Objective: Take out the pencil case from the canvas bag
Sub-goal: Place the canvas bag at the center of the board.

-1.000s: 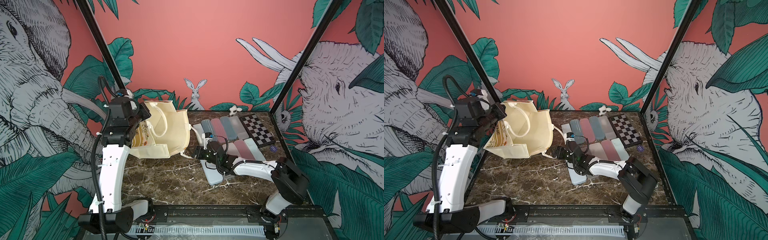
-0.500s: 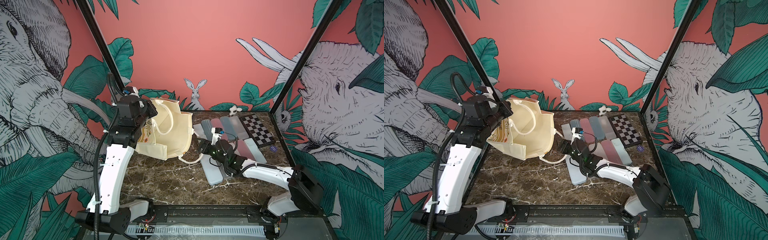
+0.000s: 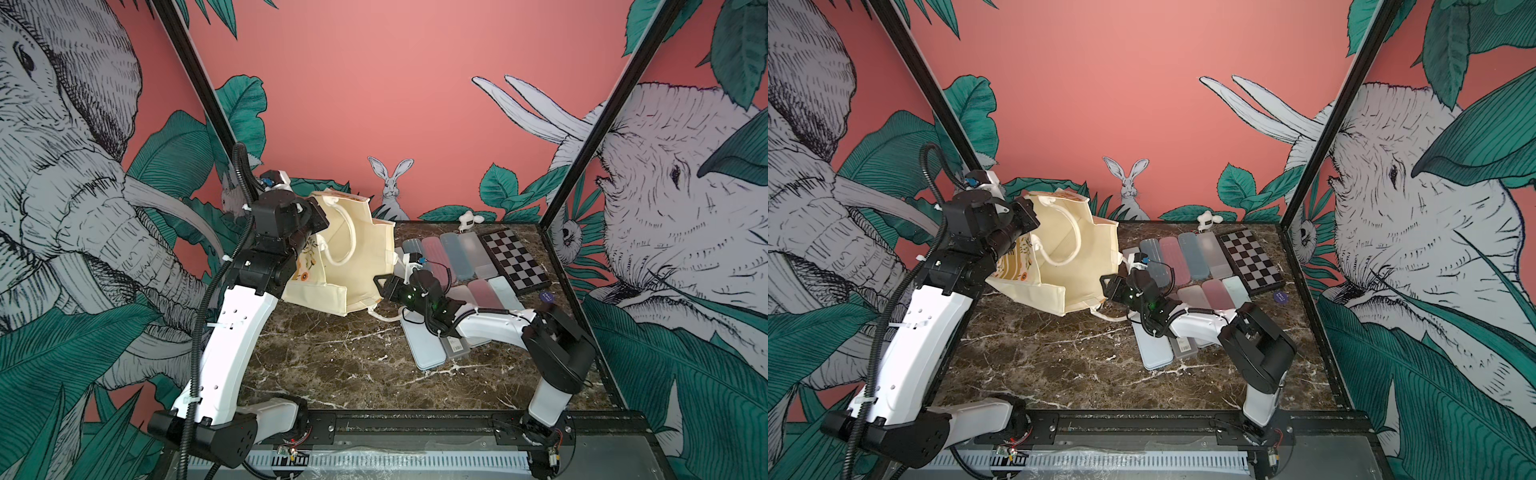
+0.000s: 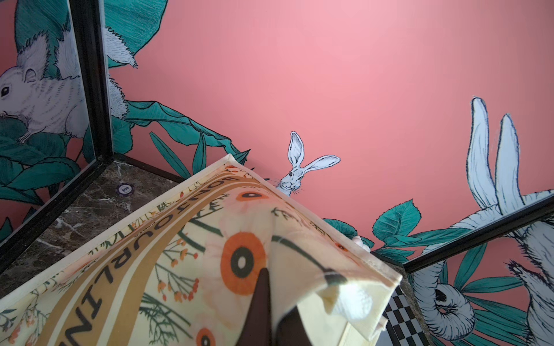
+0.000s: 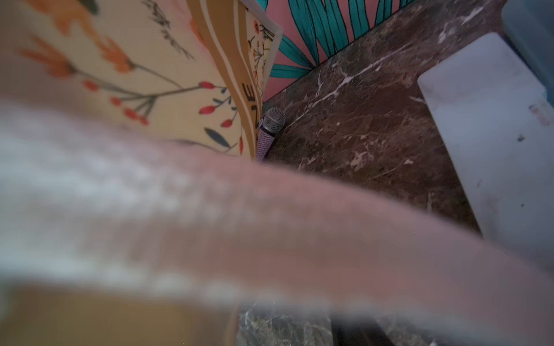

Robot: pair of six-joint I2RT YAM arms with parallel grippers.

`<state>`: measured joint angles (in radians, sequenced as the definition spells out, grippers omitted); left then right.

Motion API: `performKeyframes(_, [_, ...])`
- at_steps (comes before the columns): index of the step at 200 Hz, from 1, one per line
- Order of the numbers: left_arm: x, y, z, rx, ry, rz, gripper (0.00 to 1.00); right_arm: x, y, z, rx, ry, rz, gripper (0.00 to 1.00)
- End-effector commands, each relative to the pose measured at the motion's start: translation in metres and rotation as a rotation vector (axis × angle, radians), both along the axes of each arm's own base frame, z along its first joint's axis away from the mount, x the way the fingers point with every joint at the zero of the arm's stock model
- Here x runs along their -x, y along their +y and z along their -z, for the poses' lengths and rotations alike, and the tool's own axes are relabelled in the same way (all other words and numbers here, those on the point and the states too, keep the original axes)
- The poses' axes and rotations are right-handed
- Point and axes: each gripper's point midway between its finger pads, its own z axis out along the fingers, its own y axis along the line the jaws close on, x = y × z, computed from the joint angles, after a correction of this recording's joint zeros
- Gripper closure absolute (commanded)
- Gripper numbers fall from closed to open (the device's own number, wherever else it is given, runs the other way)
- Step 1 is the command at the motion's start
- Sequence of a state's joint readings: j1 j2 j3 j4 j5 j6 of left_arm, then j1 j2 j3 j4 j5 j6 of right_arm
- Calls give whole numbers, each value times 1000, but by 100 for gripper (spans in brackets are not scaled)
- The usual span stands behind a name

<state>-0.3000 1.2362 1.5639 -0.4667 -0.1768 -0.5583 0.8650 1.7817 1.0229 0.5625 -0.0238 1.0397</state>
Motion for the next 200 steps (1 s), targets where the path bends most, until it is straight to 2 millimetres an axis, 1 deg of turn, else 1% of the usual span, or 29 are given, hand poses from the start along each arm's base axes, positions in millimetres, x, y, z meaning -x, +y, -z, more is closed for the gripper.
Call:
performKeyframes(1, [7,5,-54,72,-162,-42,100,-6,8,-30,-127,-21,-1,52])
performKeyframes(16, [5,4,-53,77,-160,-46,100,-5,5,-28,-122,-17,6,63])
performKeyframes(33, [4,4,-52,74,-158,-51,100,-5,-1,-30,-121,-25,20,77])
performKeyframes(46, [4,7,-52,58,-154,-63,100,-5,-7,-38,-122,-40,26,85])
performKeyframes(59, [6,9,-51,19,-141,-68,100,-4,-14,-50,-110,-59,27,92])
performKeyframes(64, [6,10,-50,0,-129,-69,100,-4,-17,-52,-89,-62,28,93])
performKeyframes(74, [8,12,-49,-57,-108,-69,100,-4,-23,-64,-44,-78,29,97])
performKeyframes(80, [8,14,-42,-93,-73,-73,100,-3,-27,-69,-8,-89,27,99])
performKeyframes(89, [9,17,-35,-149,-35,-76,100,-4,-30,-69,58,-89,17,100])
performKeyframes(91, [10,17,-36,-159,-34,-75,100,-2,-33,-82,53,-108,15,100])
performKeyframes(95, [10,18,-31,-185,-10,-72,100,-1,-34,-89,71,-111,5,100])
performKeyframes(109, [13,24,-17,-254,62,-82,100,0,-36,-103,144,-107,-40,100])
performKeyframes(116, [13,26,-10,-287,94,-78,100,1,-37,-106,191,-101,-60,100])
performKeyframes(120, [14,28,-5,-301,115,-79,100,-1,-37,-117,205,-113,-68,100])
performKeyframes(126, [14,31,2,-321,146,-85,100,-1,-38,-121,243,-106,-86,100])
performKeyframes(134, [14,33,10,-338,184,-81,100,0,-40,-134,268,-114,-105,100])
performKeyframes(136, [14,33,12,-340,192,-77,100,-4,-38,-129,284,-106,-111,100])
performKeyframes(138, [13,33,15,-344,202,-72,100,-4,-38,-129,293,-104,-116,100])
performKeyframes(161, [10,33,40,-363,314,-25,100,-14,-39,-153,335,-127,-142,100])
performKeyframes(180, [4,26,60,-374,398,22,100,-26,-40,-171,375,-155,-151,100])
performKeyframes(200, [-1,21,79,-384,470,55,100,-38,-33,-180,412,-164,-179,100])
